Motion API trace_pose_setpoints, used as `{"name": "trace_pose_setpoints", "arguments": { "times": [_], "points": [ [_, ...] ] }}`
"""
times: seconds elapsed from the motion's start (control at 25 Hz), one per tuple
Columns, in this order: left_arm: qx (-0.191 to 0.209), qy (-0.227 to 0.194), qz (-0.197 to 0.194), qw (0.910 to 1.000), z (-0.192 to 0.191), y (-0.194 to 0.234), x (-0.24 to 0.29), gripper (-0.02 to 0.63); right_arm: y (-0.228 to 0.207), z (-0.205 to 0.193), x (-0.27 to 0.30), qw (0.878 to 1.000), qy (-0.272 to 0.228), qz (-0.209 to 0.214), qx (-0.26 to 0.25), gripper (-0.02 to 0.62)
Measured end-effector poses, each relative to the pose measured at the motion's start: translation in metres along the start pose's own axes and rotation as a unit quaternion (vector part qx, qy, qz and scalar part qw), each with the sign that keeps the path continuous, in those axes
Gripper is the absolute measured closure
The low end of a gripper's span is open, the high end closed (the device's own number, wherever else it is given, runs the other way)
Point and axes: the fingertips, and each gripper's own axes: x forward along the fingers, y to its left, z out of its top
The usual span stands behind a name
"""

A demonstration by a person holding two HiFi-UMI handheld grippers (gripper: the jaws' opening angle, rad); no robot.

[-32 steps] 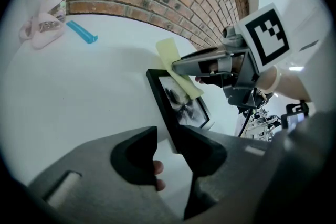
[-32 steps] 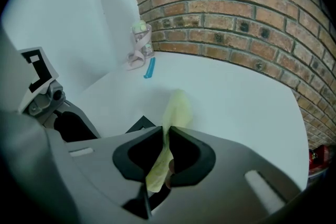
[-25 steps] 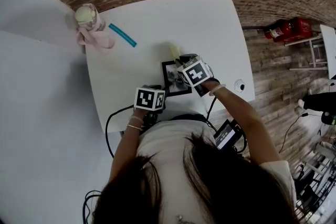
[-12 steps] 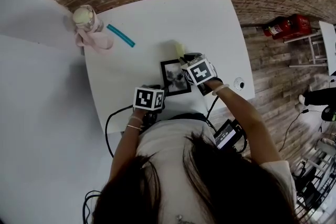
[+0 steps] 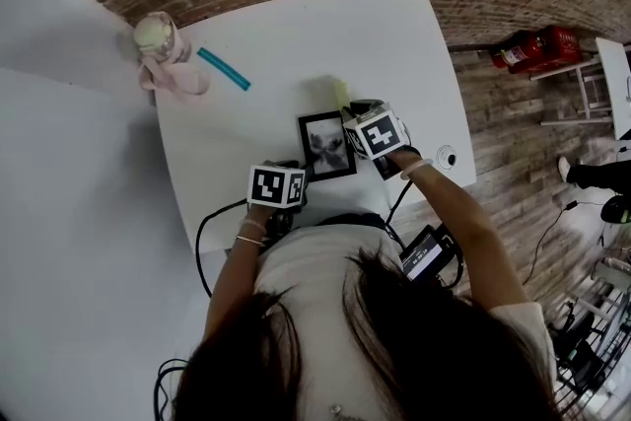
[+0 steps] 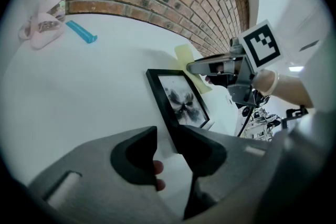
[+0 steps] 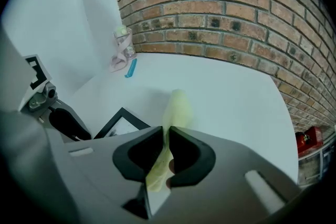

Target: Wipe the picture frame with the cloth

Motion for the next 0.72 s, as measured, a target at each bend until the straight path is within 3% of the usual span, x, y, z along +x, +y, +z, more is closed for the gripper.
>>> {"name": "trace_pose_setpoints", "arguments": {
  "times": [0.72],
  "points": [
    [-0.002, 0.0, 0.002, 1.0, 0.0, 0.0, 0.001, 0.476, 0.002, -0.006, -0.002, 1.0, 0.007, 0.007, 0.002, 0.551]
  ]
}}
